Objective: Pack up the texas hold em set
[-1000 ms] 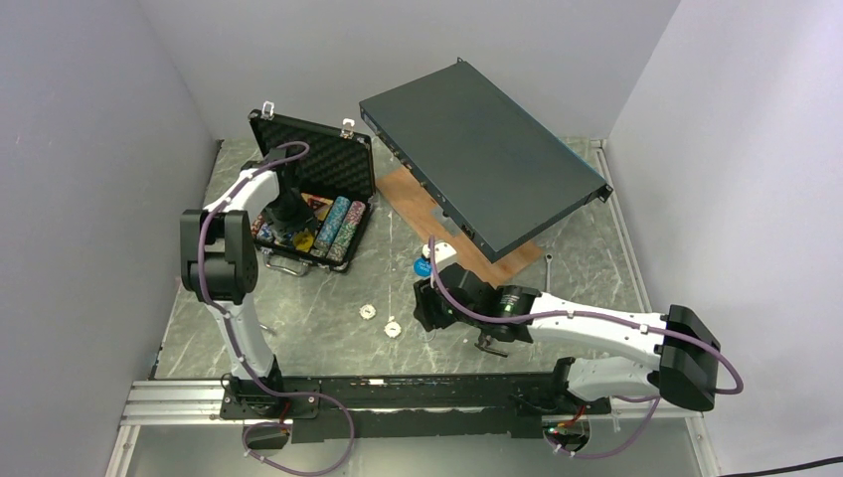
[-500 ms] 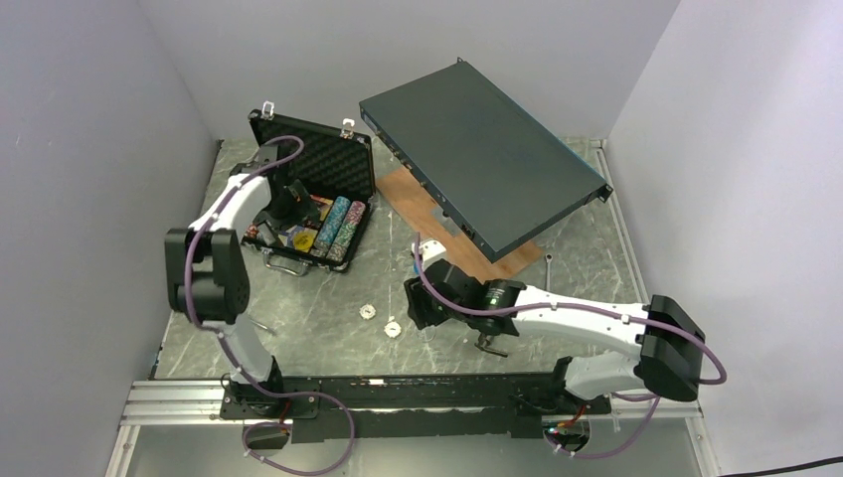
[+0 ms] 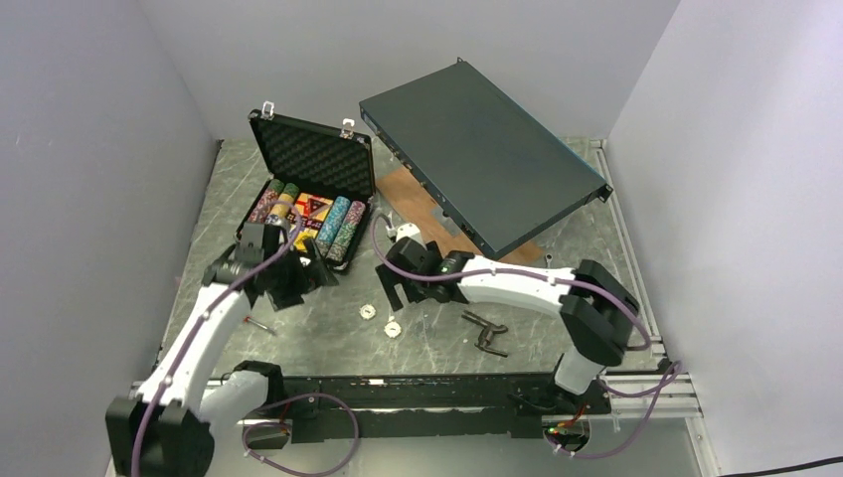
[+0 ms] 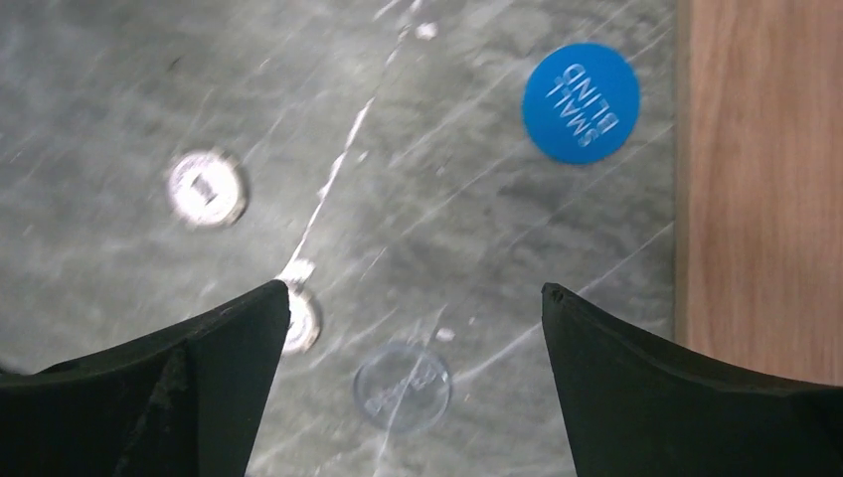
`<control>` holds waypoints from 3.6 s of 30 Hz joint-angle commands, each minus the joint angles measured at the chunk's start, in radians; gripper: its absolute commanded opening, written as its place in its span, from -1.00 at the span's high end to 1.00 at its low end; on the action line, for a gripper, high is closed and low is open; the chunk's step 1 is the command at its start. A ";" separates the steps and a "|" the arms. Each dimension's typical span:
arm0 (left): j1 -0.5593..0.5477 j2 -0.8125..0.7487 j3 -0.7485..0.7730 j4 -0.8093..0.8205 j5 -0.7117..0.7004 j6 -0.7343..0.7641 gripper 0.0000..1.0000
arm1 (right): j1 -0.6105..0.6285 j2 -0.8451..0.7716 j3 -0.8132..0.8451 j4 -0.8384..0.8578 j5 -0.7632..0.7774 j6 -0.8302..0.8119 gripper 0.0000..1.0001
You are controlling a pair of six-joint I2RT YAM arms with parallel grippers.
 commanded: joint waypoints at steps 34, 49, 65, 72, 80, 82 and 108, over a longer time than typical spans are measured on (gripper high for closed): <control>-0.035 -0.336 -0.076 -0.070 0.110 0.044 -0.99 | -0.138 0.292 0.062 0.194 0.316 0.295 -0.41; -0.035 -0.331 -0.061 -0.074 0.121 0.045 -0.99 | -0.129 0.362 0.074 0.225 0.217 0.208 -0.08; -0.035 -0.374 -0.046 -0.144 -0.004 -0.002 -0.99 | 0.082 0.451 0.208 0.373 -0.092 -0.020 0.18; -0.035 -0.395 -0.020 -0.228 -0.171 -0.092 -0.99 | 0.090 0.444 0.209 0.399 -0.231 -0.063 -0.09; -0.035 -0.316 -0.083 -0.116 -0.129 -0.089 -0.98 | 0.089 0.265 0.119 0.369 -0.209 -0.089 -0.85; -0.037 -0.251 -0.086 -0.092 -0.078 -0.088 -0.93 | 0.090 0.212 0.092 0.331 -0.170 -0.082 -0.85; -0.349 0.482 0.086 0.097 -0.196 -0.155 -0.96 | 0.076 -0.492 -0.353 0.195 -0.031 0.103 -0.81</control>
